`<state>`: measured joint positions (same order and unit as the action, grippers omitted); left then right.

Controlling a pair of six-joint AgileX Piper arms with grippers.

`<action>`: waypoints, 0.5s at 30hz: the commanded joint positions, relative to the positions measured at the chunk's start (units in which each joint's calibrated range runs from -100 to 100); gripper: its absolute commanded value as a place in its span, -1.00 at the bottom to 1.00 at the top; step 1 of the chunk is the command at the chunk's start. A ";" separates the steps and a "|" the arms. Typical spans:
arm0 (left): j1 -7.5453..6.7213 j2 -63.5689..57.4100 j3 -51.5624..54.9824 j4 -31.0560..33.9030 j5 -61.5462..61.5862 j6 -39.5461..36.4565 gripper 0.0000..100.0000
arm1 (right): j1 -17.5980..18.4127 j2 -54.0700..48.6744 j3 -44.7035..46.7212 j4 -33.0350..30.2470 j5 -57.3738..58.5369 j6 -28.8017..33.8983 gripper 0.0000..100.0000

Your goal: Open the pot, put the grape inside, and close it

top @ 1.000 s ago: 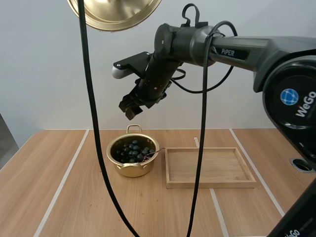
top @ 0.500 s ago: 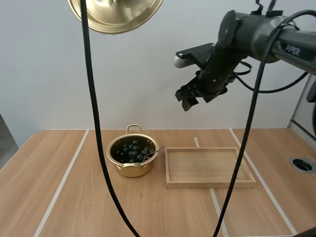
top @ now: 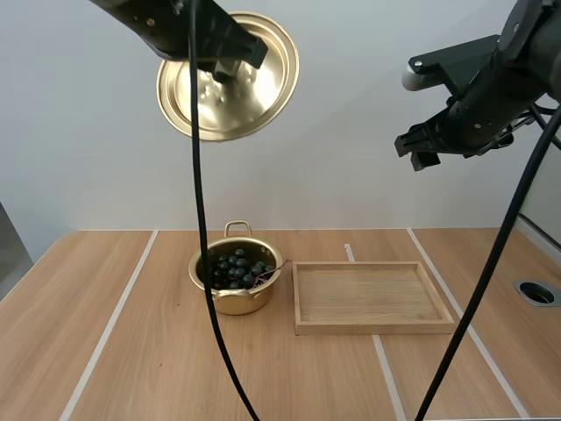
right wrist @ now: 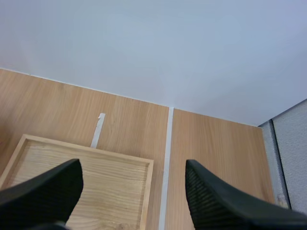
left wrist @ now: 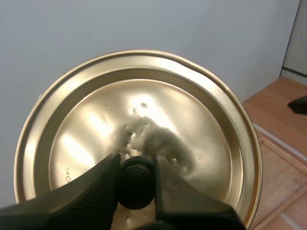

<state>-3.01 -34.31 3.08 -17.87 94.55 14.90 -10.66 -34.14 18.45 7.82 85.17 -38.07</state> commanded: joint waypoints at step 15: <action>-0.11 13.06 18.15 -0.08 -19.72 0.56 -1.00 | -0.29 -1.77 0.07 0.35 -0.68 1.54 -1.00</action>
<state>-3.01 -22.87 20.66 -17.65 77.97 15.34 -10.72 -35.05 18.45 8.05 84.95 -36.71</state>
